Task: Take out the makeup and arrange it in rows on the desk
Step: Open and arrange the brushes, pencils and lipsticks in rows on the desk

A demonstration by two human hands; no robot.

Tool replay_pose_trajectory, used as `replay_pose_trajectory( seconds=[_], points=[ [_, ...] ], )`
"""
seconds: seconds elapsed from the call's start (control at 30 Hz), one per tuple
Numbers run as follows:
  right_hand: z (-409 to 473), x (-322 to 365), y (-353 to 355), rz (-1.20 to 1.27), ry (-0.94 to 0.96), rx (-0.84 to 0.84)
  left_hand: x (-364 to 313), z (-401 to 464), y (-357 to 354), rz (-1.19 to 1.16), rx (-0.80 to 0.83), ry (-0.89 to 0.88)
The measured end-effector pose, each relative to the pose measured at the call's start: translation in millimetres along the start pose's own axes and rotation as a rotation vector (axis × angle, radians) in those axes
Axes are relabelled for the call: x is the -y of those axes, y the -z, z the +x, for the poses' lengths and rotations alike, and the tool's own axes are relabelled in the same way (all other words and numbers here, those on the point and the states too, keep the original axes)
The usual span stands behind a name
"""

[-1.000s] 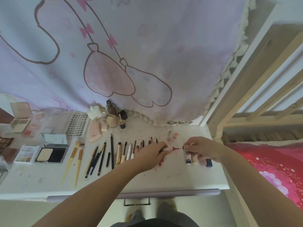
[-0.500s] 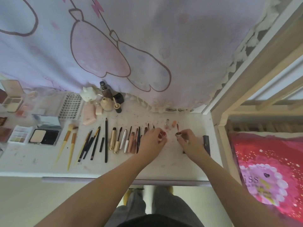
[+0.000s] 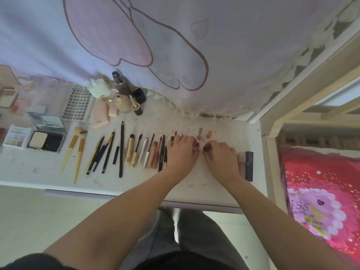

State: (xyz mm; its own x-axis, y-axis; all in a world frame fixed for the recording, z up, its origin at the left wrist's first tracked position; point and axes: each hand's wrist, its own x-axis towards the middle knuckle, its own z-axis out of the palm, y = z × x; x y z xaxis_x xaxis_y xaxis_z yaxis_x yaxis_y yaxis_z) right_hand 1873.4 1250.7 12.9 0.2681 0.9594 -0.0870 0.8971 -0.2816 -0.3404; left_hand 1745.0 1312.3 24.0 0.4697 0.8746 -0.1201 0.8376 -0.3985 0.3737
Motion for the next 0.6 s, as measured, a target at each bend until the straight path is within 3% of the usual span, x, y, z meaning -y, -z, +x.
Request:
replay_pose_trajectory(
  seconds=[0.17, 0.33, 0.47, 0.6],
  points=[
    [4, -2, 2, -0.118, 0.011, 0.031, 2, -5, 4, -0.064, -0.017, 0.034],
    [11, -41, 40, -0.027, 0.002, 0.052, 9, -44, 7, -0.143, -0.125, 0.045],
    [29, -55, 57, -0.191, -0.001, 0.252, -22, -53, -12, -0.218, 0.115, -0.099],
    [38, -43, 52, -0.259, 0.067, 0.335, -60, -36, -36, -0.027, 0.158, -0.037]
  ],
)
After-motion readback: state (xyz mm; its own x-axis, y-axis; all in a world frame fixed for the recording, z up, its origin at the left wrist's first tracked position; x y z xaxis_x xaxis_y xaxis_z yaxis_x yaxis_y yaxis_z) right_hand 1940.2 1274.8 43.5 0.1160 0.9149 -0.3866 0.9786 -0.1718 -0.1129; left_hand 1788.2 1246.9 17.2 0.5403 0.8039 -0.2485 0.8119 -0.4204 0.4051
